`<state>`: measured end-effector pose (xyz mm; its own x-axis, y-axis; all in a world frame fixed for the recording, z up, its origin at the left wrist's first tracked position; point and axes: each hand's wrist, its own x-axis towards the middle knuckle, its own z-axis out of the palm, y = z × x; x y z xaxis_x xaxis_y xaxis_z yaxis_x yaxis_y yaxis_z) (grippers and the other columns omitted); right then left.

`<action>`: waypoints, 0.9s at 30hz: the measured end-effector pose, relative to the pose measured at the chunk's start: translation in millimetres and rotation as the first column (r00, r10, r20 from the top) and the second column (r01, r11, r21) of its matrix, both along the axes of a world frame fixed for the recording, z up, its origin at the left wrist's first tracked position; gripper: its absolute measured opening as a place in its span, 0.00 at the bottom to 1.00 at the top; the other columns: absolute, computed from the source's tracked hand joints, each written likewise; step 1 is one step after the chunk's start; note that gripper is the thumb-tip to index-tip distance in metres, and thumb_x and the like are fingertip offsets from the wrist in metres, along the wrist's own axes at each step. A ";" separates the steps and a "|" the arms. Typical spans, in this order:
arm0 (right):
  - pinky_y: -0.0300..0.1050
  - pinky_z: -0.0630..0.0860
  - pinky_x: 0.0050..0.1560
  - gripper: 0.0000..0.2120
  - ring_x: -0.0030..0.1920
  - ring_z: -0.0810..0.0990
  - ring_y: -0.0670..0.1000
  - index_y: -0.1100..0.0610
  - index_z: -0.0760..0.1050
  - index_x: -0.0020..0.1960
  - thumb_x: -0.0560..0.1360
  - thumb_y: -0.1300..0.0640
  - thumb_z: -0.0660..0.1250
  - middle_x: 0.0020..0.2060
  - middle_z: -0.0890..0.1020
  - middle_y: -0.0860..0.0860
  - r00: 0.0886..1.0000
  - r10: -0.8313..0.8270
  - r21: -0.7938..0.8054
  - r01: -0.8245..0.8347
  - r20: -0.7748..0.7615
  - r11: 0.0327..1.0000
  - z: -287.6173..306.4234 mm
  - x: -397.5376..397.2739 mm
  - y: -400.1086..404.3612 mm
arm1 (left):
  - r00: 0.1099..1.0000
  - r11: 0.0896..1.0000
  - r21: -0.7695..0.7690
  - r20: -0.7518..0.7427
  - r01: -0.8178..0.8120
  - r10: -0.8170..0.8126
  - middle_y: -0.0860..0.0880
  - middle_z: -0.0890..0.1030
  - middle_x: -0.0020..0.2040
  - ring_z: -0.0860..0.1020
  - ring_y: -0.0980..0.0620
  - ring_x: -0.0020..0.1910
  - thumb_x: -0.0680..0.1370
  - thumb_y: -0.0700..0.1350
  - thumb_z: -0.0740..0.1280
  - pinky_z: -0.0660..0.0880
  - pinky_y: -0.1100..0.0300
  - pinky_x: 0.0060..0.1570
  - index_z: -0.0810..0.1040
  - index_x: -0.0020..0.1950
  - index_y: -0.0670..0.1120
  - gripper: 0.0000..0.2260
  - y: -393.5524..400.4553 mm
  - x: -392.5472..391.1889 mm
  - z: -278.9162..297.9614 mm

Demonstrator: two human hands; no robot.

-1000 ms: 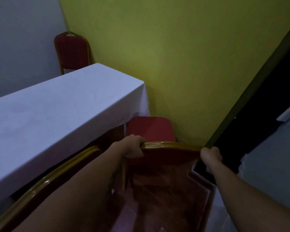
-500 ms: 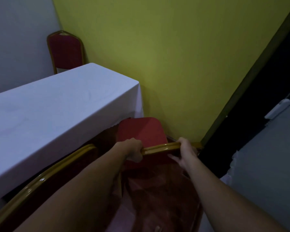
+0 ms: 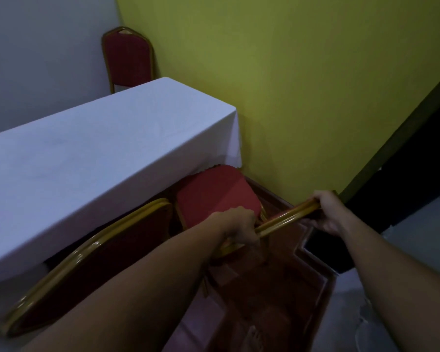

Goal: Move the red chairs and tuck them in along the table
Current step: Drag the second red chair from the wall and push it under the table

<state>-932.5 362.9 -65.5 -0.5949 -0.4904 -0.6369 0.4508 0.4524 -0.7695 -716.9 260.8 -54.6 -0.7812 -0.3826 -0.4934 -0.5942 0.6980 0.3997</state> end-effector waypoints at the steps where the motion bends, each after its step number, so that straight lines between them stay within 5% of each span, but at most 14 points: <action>1: 0.52 0.82 0.23 0.10 0.41 0.79 0.58 0.60 0.70 0.42 0.82 0.57 0.58 0.39 0.76 0.60 1.000 0.013 0.007 -0.013 -0.008 1.000 1.5 0.5 -5.6 | 1.000 1.000 0.011 0.007 -0.011 0.011 0.48 0.80 0.44 0.80 0.47 0.41 0.70 0.55 0.74 0.74 0.57 0.38 0.83 0.54 0.46 0.17 -2.6 0.8 0.3; 5: 0.50 0.81 0.21 0.11 0.38 0.78 0.56 0.59 0.69 0.40 0.81 0.58 0.58 0.34 0.77 0.57 0.997 0.060 0.039 -0.059 -0.039 0.998 6.8 0.0 -30.9 | 0.997 0.997 0.026 0.026 -0.077 0.076 0.47 0.80 0.45 0.81 0.46 0.43 0.70 0.55 0.75 0.75 0.59 0.34 0.80 0.50 0.47 0.15 -11.4 2.0 0.7; 9: 0.43 0.76 0.16 0.13 0.28 0.79 0.54 0.58 0.69 0.38 0.81 0.59 0.57 0.18 0.77 0.52 0.991 0.115 0.075 -0.111 -0.061 0.991 8.7 -5.8 -53.7 | 0.992 0.991 0.049 0.013 -0.127 0.127 0.47 0.81 0.49 0.82 0.45 0.47 0.69 0.56 0.75 0.81 0.54 0.44 0.80 0.59 0.45 0.23 -16.9 -2.7 -3.1; 15: 0.47 0.81 0.24 0.11 0.36 0.77 0.54 0.57 0.70 0.39 0.79 0.58 0.58 0.34 0.75 0.55 0.983 0.176 0.084 -0.172 -0.047 0.982 7.8 -17.8 -87.6 | 0.979 0.974 0.099 0.008 -0.202 0.202 0.47 0.81 0.55 0.81 0.46 0.50 0.69 0.57 0.74 0.82 0.49 0.52 0.77 0.67 0.49 0.28 -35.8 -10.1 -9.0; 21: 0.46 0.80 0.20 0.11 0.37 0.76 0.55 0.59 0.69 0.38 0.80 0.60 0.57 0.35 0.74 0.56 0.969 0.247 0.054 -0.245 -0.023 0.968 14.3 -22.7 -129.8 | 0.953 0.945 0.123 0.026 -0.304 0.303 0.47 0.82 0.56 0.80 0.47 0.53 0.72 0.54 0.73 0.80 0.50 0.57 0.76 0.70 0.49 0.27 -61.7 -11.7 1.9; 27: 0.48 0.81 0.27 0.08 0.37 0.79 0.55 0.59 0.71 0.41 0.78 0.59 0.60 0.37 0.77 0.57 0.948 0.319 0.037 -0.318 -0.013 0.947 9.4 -39.3 -171.1 | 0.907 0.890 0.177 0.050 -0.421 0.419 0.47 0.80 0.58 0.79 0.48 0.55 0.75 0.48 0.71 0.78 0.50 0.59 0.73 0.72 0.51 0.25 -83.9 -22.1 7.5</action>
<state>-971.9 191.8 -56.2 -0.4230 -0.6348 -0.6466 0.2649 0.5958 -0.7582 -739.0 176.8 -47.1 -0.5617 -0.5780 -0.5920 -0.8208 0.2995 0.4864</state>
